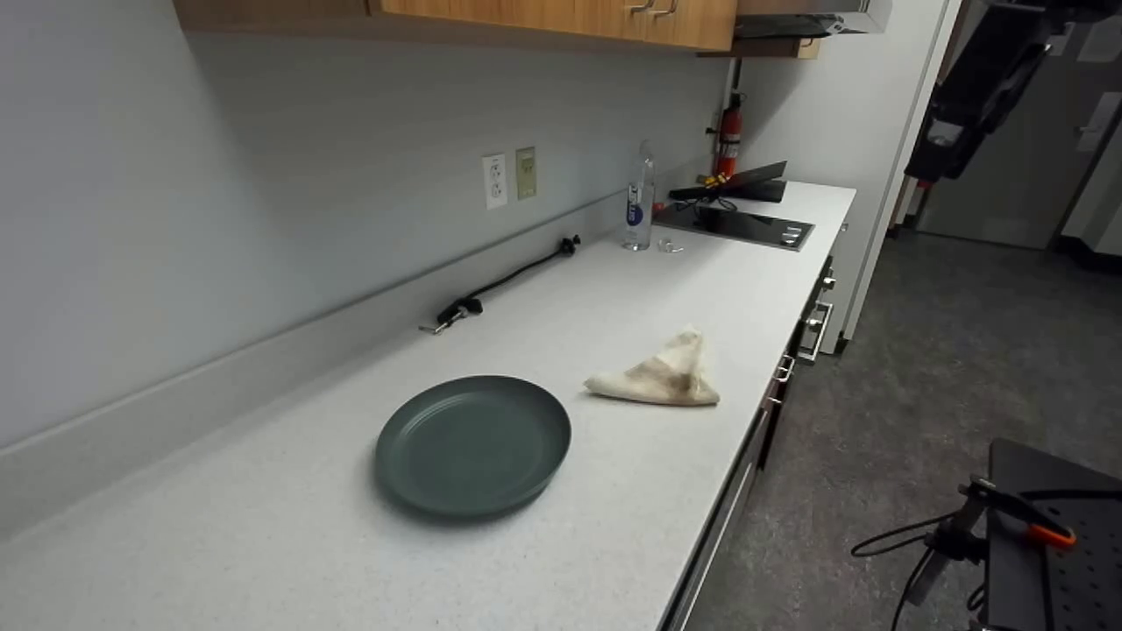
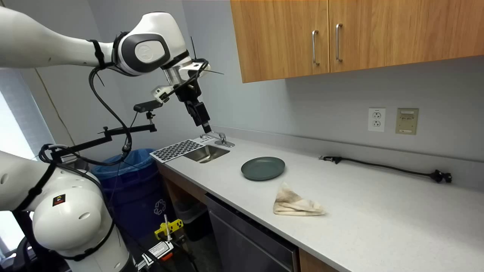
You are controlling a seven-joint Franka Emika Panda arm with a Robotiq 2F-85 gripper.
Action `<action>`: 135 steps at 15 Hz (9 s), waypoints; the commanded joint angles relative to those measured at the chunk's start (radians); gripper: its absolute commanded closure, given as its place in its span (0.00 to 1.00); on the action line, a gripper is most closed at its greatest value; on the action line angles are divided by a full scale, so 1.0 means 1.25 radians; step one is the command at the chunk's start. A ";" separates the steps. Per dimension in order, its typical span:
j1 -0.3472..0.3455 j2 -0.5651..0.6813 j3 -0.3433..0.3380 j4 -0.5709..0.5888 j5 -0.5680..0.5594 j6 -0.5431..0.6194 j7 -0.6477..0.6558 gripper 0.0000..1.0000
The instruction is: Unfold the towel
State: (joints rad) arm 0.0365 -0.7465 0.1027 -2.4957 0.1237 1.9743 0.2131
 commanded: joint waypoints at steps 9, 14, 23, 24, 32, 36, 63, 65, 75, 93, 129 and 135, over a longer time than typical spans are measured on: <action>-0.002 0.000 0.001 0.001 0.001 -0.002 -0.001 0.00; -0.002 0.000 0.001 0.001 0.001 -0.002 -0.001 0.00; -0.005 0.009 -0.003 0.000 0.003 0.000 -0.001 0.00; -0.007 0.013 -0.006 -0.003 0.003 0.000 -0.003 0.00; -0.040 0.037 -0.009 -0.046 -0.026 0.021 0.011 0.00; -0.060 0.080 -0.005 -0.081 -0.058 0.054 0.012 0.00; -0.084 0.400 -0.077 -0.036 -0.100 0.159 -0.010 0.00; -0.088 0.440 -0.086 -0.009 -0.111 0.198 -0.011 0.00; -0.100 0.681 -0.128 0.157 -0.212 0.376 0.077 0.00; -0.022 0.868 -0.237 0.283 -0.303 0.499 0.329 0.00; -0.029 1.113 -0.256 0.573 -0.113 0.385 0.680 0.39; -0.019 1.107 -0.267 0.563 -0.126 0.395 0.702 0.85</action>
State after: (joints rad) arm -0.0109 0.6286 -0.2062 -1.8116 -0.0363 2.4786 1.0623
